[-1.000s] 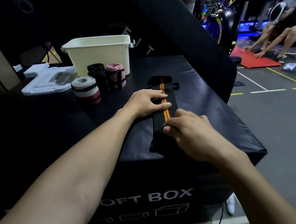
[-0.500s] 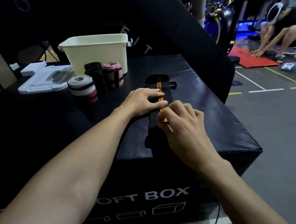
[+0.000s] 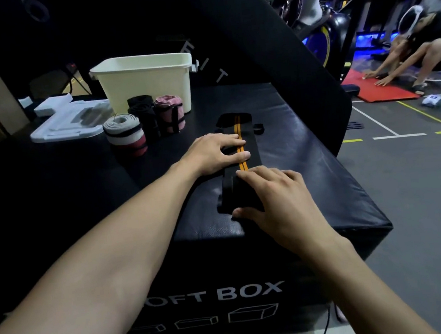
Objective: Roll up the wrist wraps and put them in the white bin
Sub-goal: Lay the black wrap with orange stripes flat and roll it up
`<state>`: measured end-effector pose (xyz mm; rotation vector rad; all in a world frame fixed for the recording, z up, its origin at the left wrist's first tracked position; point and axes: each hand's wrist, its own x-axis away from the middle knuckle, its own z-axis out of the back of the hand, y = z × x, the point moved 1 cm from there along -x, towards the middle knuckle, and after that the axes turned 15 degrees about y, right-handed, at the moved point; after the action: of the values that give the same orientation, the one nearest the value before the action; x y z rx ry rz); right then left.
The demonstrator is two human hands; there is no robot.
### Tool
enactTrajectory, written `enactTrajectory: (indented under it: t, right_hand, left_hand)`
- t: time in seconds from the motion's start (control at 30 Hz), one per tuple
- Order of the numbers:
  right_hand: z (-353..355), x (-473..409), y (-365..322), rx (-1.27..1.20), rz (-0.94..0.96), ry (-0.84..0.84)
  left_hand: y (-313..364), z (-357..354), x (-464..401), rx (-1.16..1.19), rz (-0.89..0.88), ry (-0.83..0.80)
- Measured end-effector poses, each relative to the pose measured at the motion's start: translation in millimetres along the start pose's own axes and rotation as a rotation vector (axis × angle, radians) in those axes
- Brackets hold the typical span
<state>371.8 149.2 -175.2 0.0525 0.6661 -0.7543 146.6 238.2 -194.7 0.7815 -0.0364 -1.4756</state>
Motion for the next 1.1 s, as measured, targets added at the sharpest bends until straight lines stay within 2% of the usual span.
enactTrajectory:
  t: [0.17, 0.37, 0.53, 0.8, 1.1]
  right_hand:
    - [-2.9, -4.4, 2.0, 0.067, 0.075, 0.025]
    - [22.8, -4.5, -15.8, 0.010, 0.148, -0.140]
    - [31.7, -6.9, -19.5, -0.059, 0.062, -0.251]
    - [23.8, -10.5, -17.3, -0.107, -0.026, -0.278]
    - [23.4, -26.3, -15.7, -0.017, -0.077, -0.362]
  left_hand:
    - [0.6, -0.1, -0.5, -0.005, -0.005, 0.019]
    - [3.6, 3.1, 0.9, 0.021, 0.000, 0.017]
    - [4.2, 4.6, 1.8, 0.027, -0.011, 0.021]
    - [4.4, 3.6, 2.1, 0.032, -0.012, 0.032]
    - [-1.5, -1.1, 0.3, 0.123, 0.014, 0.034]
